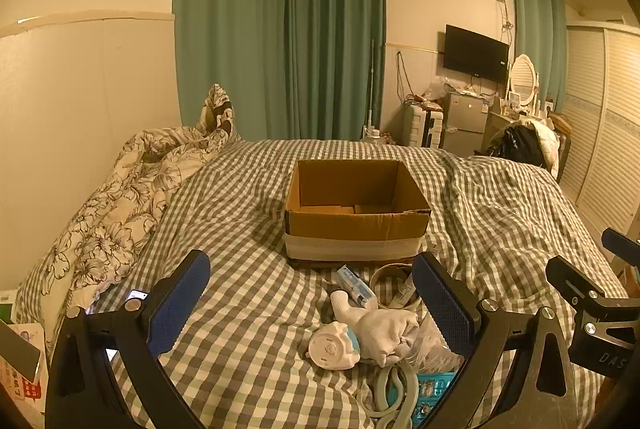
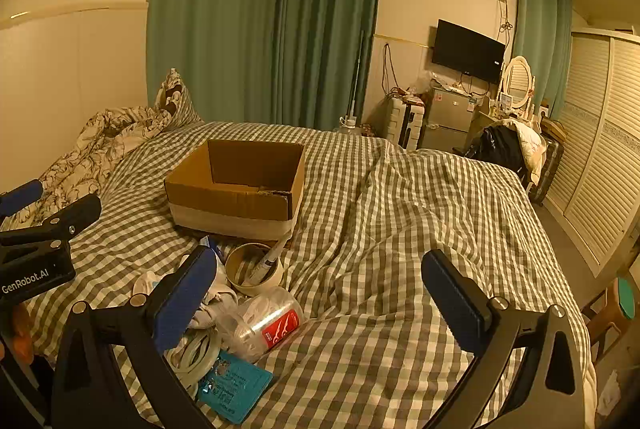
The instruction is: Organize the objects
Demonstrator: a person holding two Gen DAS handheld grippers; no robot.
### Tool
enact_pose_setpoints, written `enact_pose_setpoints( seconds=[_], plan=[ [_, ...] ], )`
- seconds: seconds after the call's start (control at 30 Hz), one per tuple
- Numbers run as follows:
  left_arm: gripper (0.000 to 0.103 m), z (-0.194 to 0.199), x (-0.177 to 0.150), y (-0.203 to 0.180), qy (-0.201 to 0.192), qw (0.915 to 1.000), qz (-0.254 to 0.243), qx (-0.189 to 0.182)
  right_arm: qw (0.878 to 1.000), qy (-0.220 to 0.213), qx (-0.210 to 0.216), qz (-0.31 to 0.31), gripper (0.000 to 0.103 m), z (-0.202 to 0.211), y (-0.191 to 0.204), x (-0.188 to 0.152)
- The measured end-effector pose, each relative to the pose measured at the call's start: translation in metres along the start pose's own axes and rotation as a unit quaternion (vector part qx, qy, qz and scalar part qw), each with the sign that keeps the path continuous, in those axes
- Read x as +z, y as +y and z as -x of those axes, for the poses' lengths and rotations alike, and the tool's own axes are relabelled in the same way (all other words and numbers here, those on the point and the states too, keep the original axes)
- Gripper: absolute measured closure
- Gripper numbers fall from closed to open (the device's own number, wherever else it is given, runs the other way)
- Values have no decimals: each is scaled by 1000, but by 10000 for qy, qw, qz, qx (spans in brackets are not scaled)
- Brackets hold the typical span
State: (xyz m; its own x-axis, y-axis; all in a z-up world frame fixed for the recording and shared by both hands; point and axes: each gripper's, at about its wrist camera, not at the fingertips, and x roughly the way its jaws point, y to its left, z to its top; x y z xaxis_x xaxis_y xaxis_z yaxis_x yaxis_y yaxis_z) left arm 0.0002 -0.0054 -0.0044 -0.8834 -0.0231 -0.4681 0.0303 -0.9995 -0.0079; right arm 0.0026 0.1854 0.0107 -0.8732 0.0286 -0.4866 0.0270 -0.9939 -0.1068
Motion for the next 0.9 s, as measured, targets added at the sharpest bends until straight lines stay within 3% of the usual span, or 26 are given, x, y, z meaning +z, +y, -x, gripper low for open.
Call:
enact_pose_setpoints(
  seconds=[0.9],
  plan=[
    [0, 0, -1, 1, 16, 10000, 9, -32, 10000, 47, 13, 58, 0, -4, 4, -5]
  ],
)
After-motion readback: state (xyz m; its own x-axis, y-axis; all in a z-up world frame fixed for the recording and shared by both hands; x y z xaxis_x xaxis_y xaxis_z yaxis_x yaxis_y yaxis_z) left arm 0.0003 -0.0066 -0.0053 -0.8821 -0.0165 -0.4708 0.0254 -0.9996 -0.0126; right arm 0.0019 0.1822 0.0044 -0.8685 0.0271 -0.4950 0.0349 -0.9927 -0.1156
